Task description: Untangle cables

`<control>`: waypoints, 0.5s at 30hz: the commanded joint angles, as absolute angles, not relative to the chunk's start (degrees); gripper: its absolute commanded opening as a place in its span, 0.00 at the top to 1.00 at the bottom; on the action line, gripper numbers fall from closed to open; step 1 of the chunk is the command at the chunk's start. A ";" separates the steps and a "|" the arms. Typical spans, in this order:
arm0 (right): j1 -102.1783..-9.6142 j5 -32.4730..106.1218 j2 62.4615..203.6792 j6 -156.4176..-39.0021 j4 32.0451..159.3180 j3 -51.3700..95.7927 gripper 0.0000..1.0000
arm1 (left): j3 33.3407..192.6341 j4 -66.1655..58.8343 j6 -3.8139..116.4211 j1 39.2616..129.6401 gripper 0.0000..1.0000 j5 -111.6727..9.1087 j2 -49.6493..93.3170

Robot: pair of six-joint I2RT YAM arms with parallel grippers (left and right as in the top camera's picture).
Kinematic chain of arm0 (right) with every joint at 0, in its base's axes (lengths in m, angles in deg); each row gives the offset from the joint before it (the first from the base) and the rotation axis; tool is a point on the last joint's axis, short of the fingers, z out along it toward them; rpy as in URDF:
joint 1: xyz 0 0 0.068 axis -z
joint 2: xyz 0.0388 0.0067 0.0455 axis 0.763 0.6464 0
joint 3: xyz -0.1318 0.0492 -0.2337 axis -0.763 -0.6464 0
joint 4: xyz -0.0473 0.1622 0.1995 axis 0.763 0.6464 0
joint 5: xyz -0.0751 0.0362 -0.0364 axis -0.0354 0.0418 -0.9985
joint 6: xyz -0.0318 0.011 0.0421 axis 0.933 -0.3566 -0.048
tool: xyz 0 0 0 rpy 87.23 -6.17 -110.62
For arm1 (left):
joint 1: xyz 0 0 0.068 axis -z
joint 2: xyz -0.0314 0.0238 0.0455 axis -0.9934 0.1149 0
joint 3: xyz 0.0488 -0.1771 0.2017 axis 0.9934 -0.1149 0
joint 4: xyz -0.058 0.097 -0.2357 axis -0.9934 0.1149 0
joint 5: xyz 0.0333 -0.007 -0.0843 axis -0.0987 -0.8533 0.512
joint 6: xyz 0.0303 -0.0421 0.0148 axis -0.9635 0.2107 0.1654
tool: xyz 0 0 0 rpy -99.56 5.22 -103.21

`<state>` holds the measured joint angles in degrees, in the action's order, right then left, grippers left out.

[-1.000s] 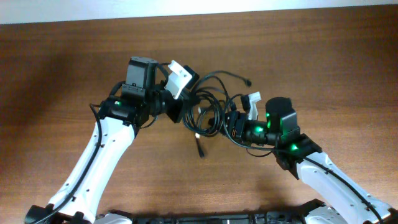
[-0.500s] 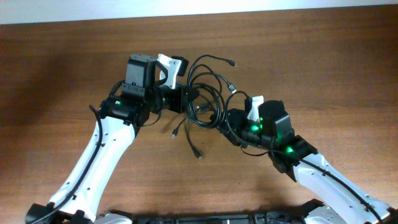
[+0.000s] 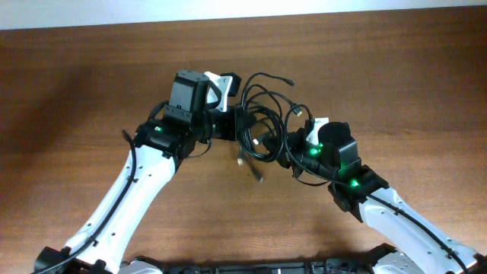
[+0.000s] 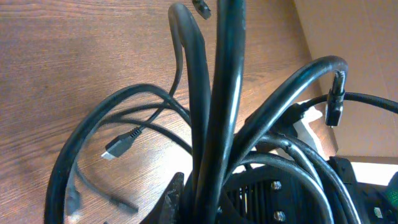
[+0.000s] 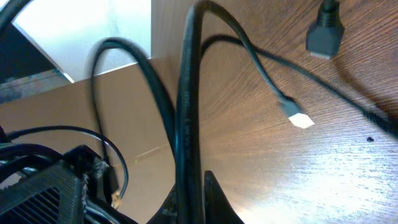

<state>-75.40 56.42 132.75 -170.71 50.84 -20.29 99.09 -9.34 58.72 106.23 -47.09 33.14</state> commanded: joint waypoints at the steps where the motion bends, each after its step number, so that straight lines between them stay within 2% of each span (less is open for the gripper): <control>1: -76.37 56.59 133.30 -170.03 51.10 -19.94 0.96 | 99.68 -9.80 61.63 106.60 1.00 -48.40 32.90; 3: -76.37 56.57 133.28 -169.77 51.15 -19.94 0.95 | 99.68 -9.77 61.65 106.60 1.00 -48.57 32.90; 4: -76.37 56.59 133.30 -169.12 51.17 -19.94 0.85 | 99.68 -9.80 61.74 106.60 1.00 -48.79 32.90; 9: -76.37 57.69 133.28 -162.82 52.24 -19.94 0.75 | 99.68 -9.51 68.93 104.79 1.00 -51.96 32.90; 11: -76.37 58.52 133.28 -161.18 52.24 -19.94 0.78 | 99.68 -8.99 73.38 103.30 1.00 -51.92 32.90; 14: -76.37 59.85 133.28 -160.29 52.20 -19.94 0.96 | 99.68 -8.73 78.67 102.08 1.00 -51.85 32.90; 15: -76.37 60.05 133.28 -160.29 52.15 -19.94 0.96 | 99.68 -8.70 79.50 102.08 1.00 -51.76 32.90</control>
<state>-75.38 56.24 132.78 -163.85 51.59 -20.20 98.89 -7.28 70.85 103.74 -50.04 33.14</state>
